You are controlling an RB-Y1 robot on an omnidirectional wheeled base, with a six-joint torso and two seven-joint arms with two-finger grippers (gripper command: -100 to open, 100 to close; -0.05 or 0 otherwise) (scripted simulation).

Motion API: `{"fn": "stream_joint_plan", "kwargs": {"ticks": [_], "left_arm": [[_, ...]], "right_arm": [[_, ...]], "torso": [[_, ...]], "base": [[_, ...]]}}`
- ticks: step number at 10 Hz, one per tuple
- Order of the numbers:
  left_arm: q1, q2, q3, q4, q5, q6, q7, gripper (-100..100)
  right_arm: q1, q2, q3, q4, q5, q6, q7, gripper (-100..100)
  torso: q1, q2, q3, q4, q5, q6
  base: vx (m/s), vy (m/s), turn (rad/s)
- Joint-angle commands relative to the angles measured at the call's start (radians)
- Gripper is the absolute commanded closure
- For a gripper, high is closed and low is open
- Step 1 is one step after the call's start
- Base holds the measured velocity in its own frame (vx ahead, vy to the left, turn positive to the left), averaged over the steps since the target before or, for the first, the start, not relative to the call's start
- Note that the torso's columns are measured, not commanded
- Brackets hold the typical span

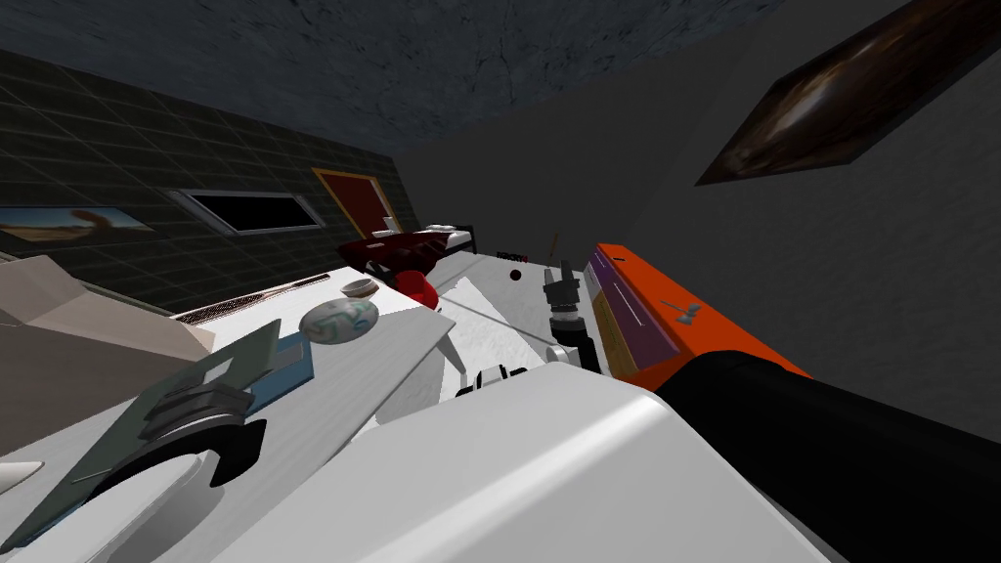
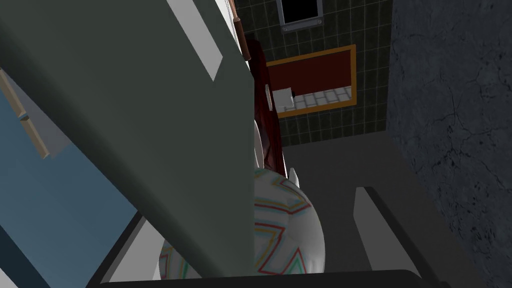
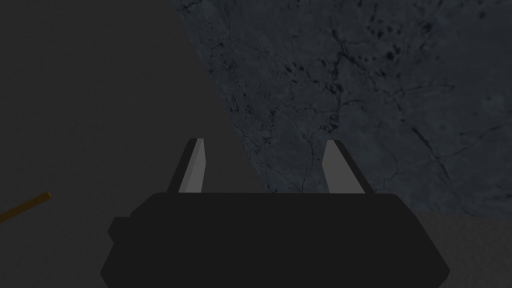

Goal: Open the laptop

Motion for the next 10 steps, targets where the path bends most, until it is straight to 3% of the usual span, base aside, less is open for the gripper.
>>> {"fn": "stream_joint_plan", "kwargs": {"ticks": [1, 3, 4, 5, 10], "left_arm": [[0.007, 0.048, 0.024, 0.007, 0.048, -0.028, -0.004, -100], [0.014, 0.082, 0.041, 0.012, 0.083, -0.049, -0.006, -100], [0.019, 0.07, 0.038, 0.007, 0.072, -0.043, -0.003, -100], [0.02, 0.071, 0.038, 0.007, 0.075, -0.045, -0.004, 0], [0.023, 0.067, 0.033, 0.009, 0.076, -0.047, -0.004, 0]], "right_arm": [[0.0, 0.0, 0.0, 0.0, 0.0, 0.0, 0.0, 0], [0.0, 0.0, 0.0, 0.0, 0.0, 0.0, 0.0, 0], [0.0, 0.0, 0.0, 0.0, 0.0, 0.0, 0.0, 0], [0.0, 0.0, 0.0, 0.0, 0.0, 0.0, 0.0, 0], [0.0, 0.0, 0.0, 0.0, 0.0, 0.0, 0.0, 0]], "torso": [[0.001, 0.0, 0.0, 0.0, 0.0, 0.0], [0.001, 0.0, 0.0, 0.0, 0.001, 0.0], [0.0, 0.001, 0.0, 0.0, 0.0, 0.0], [0.002, 0.001, 0.001, 0.0, 0.001, 0.0], [0.002, 0.0, 0.0, -0.001, 0.002, 0.0]], "base": [[0.026, -0.052, 0.045], [0.022, -0.057, 0.037], [0.008, -0.024, 0.011], [0.002, -0.006, -0.003], [0.0, 0.0, 0.0]]}}
